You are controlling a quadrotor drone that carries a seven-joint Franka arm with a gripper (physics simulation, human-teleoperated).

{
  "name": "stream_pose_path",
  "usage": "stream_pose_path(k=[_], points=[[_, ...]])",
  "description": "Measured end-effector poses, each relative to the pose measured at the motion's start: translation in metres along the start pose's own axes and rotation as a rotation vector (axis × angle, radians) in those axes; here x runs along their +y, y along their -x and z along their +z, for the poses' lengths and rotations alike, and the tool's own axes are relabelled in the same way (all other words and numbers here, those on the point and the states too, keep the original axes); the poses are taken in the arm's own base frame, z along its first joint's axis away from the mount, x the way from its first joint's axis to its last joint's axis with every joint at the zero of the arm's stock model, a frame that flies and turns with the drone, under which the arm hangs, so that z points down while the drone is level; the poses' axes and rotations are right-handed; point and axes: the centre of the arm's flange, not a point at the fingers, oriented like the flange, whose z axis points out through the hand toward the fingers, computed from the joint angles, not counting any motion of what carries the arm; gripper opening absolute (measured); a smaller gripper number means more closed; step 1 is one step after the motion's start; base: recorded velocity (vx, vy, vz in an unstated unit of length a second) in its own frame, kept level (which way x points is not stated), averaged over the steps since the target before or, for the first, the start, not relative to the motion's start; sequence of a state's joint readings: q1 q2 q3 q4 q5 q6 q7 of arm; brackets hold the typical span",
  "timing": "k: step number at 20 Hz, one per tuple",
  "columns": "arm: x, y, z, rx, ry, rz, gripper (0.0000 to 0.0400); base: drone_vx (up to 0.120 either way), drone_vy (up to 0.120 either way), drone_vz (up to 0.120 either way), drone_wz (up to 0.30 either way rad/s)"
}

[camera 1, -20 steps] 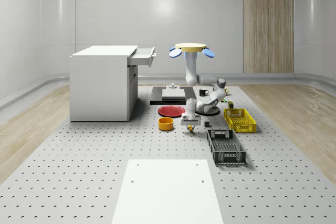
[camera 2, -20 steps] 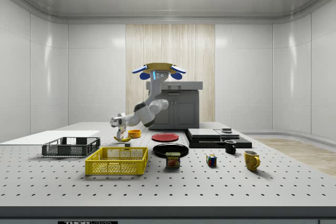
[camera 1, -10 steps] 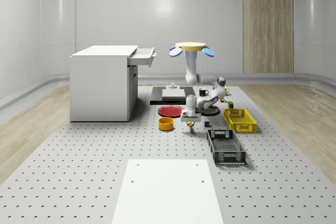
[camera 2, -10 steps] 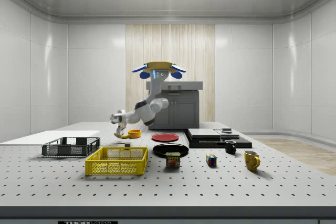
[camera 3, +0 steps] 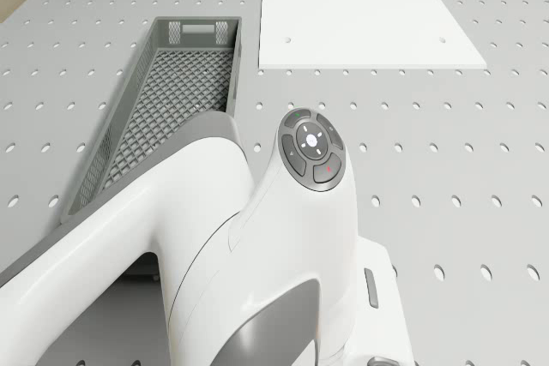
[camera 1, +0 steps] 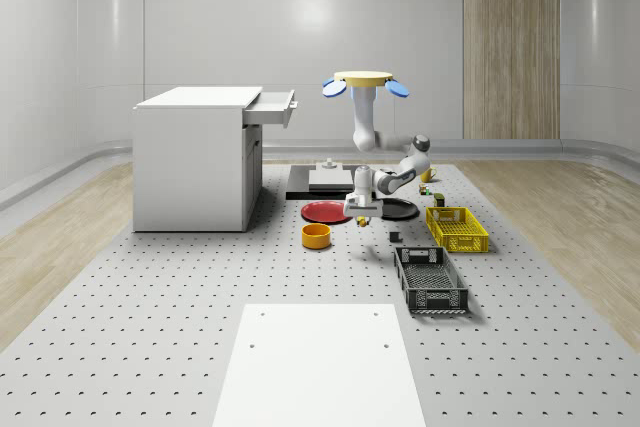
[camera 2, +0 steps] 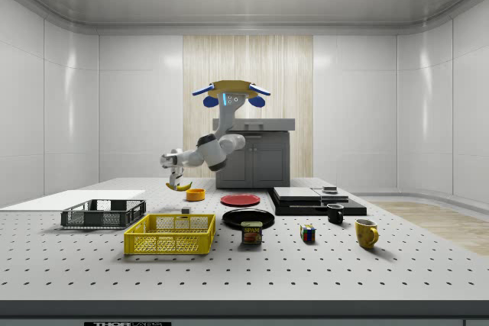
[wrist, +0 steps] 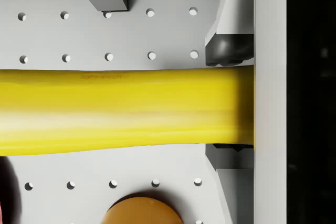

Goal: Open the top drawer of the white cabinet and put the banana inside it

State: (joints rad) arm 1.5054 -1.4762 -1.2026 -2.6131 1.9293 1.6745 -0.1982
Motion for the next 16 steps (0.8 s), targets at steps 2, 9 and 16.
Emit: stream_pose_path(k=[2,9,16], points=[[0.0,0.0,-0.0007,0.0,0.0,0.0,0.0193,0.0,0.0,0.12,0.0],[0.0,0.0,-0.0017,0.0,0.0,0.0,0.0193,0.0,0.0,0.12,0.0],[-0.0001,0.0,-0.0018,0.0,0.0,0.0,0.0193,0.0,0.0,0.12,0.0]])
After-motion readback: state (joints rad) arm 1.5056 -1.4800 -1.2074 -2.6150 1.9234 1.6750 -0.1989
